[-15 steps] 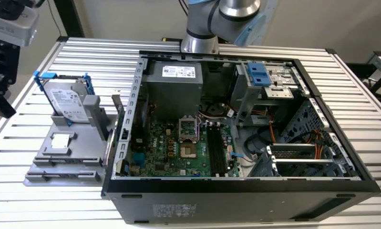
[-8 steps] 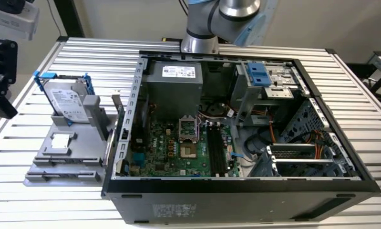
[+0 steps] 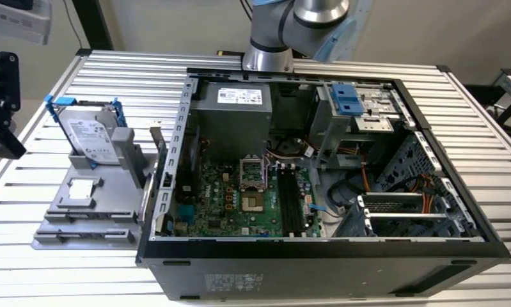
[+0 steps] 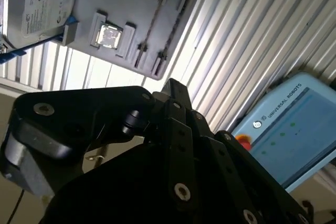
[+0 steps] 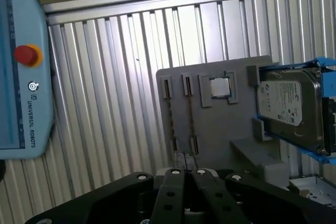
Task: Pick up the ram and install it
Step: 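Pick up the ram and move it above insertion slot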
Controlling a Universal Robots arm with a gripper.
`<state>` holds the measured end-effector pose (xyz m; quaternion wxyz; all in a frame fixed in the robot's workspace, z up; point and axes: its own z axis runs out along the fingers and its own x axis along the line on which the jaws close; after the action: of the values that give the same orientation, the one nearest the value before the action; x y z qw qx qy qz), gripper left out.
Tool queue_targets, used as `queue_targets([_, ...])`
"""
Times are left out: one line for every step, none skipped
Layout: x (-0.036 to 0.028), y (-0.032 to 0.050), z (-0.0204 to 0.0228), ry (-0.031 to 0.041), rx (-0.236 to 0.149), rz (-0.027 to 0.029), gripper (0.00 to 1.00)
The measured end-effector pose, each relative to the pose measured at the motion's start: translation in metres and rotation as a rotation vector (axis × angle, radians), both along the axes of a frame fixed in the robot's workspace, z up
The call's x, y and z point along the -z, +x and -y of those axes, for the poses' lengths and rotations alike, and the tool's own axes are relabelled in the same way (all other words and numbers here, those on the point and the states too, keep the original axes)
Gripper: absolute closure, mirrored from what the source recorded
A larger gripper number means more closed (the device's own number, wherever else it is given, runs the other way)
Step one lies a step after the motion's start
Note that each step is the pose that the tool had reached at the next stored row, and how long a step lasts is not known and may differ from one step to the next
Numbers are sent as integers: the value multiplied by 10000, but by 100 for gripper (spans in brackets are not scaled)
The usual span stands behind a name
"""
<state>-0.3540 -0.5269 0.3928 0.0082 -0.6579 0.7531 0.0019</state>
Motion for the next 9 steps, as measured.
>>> queue_targets([0,0,0,0,-185,8,100])
queue_targets([0,0,0,-1,-350,13,100])
queue_targets([0,0,0,-1,-508,16,100])
queue_targets([0,0,0,-2,-649,18,100])
queue_targets([0,-1,0,-1,-768,18,100])
queue_targets([0,-1,0,0,-888,17,100])
queue_targets([0,-1,0,0,-1005,18,100])
queue_targets([0,-1,0,-1,-1060,18,100])
queue_targets([0,-1,0,0,-1070,17,100])
